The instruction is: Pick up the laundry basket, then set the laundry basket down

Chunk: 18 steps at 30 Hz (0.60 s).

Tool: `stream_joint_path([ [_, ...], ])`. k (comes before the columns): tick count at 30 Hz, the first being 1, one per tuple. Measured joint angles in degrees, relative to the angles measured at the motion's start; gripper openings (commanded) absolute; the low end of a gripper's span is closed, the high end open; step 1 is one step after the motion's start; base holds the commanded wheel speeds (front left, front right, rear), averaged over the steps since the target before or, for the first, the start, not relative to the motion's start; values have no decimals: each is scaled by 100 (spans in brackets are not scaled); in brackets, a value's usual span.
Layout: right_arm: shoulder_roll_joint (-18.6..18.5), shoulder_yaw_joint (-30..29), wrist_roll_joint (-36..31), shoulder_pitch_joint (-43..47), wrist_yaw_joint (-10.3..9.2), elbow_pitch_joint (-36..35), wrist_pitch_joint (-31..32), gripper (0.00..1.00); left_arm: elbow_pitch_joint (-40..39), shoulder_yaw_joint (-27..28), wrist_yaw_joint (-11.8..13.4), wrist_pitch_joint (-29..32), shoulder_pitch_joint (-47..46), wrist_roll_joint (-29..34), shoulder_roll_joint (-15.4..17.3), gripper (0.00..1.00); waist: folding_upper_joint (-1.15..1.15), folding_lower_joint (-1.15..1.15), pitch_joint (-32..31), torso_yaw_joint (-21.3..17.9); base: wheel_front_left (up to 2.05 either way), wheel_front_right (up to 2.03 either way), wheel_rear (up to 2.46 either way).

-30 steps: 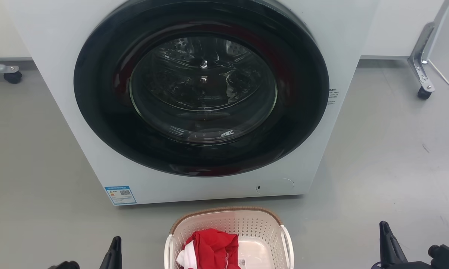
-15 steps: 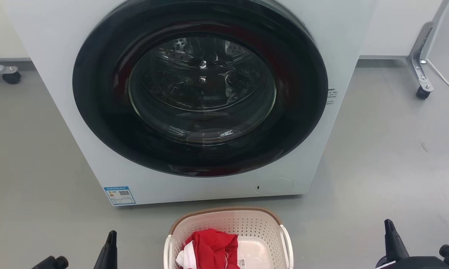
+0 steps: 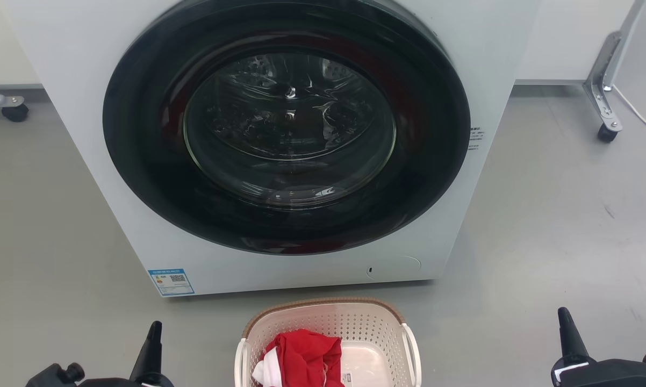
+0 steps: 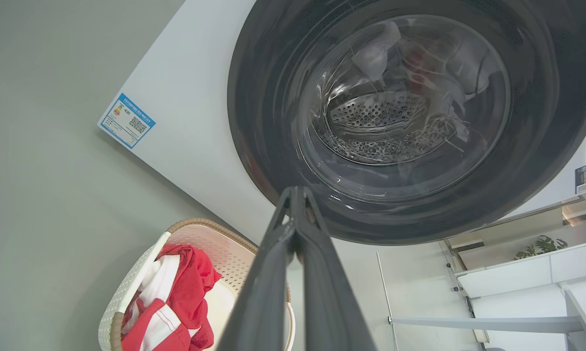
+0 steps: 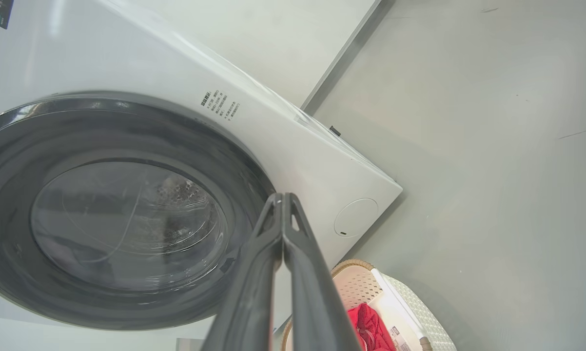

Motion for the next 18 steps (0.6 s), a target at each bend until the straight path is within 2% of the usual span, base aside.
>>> stream_joint_path([
  [18, 109, -387, 1534, -191, 277, 177, 397, 0, 227, 431, -299, 363, -242, -1304, -186, 0, 0, 0, -3, -23, 0, 0, 0],
])
